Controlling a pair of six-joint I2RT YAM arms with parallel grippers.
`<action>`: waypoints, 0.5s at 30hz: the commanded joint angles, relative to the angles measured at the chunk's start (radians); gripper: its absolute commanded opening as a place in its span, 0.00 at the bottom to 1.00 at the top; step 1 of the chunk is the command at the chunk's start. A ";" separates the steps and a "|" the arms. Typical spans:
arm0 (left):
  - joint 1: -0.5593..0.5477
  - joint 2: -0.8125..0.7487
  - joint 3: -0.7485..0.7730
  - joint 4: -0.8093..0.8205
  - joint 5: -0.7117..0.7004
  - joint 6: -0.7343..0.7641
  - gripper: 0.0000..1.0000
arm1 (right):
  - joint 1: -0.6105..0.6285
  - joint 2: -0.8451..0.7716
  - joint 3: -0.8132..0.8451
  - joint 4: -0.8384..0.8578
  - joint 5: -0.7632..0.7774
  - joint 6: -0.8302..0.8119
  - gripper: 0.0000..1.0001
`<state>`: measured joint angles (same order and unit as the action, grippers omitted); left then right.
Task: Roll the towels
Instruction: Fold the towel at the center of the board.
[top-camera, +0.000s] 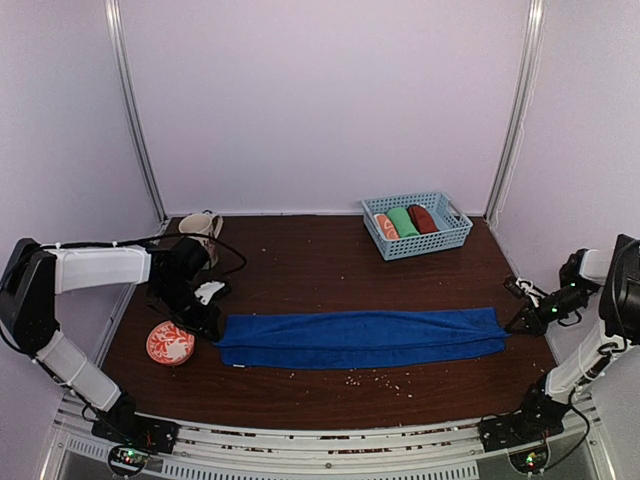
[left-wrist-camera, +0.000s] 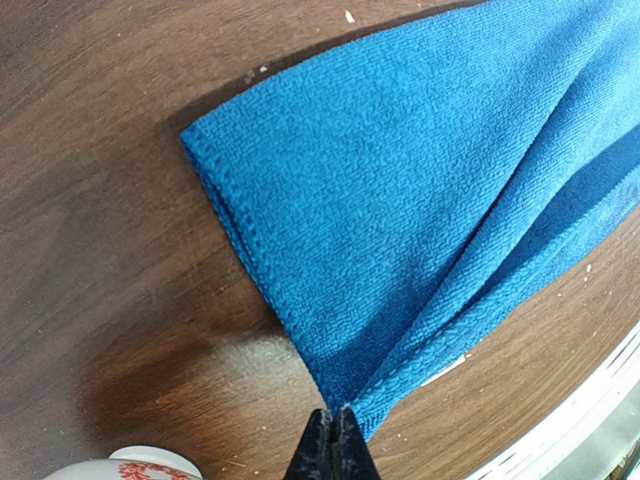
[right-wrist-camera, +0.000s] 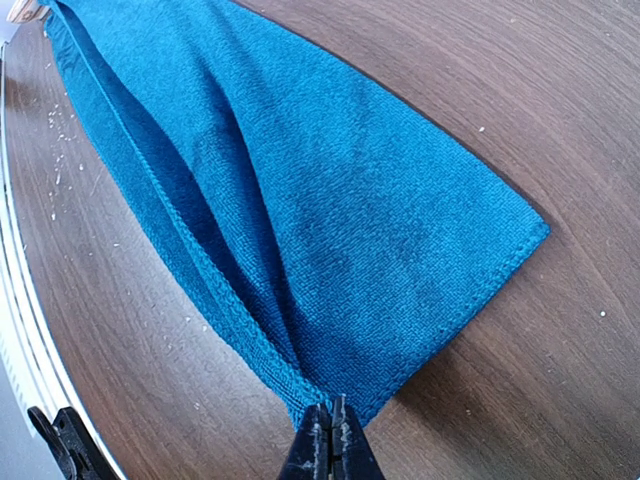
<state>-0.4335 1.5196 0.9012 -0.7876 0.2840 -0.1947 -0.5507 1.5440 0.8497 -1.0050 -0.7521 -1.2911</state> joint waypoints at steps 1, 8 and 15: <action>0.005 -0.035 -0.011 -0.021 -0.004 -0.011 0.00 | -0.010 0.010 0.030 -0.063 -0.005 -0.051 0.00; -0.001 -0.076 -0.040 -0.024 0.023 -0.027 0.00 | -0.019 -0.022 -0.010 -0.087 0.023 -0.099 0.00; -0.001 -0.097 -0.065 -0.026 0.019 -0.034 0.00 | -0.039 -0.051 -0.031 -0.096 0.025 -0.113 0.00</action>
<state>-0.4339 1.4414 0.8528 -0.7963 0.2958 -0.2161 -0.5690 1.5333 0.8272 -1.0740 -0.7399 -1.3720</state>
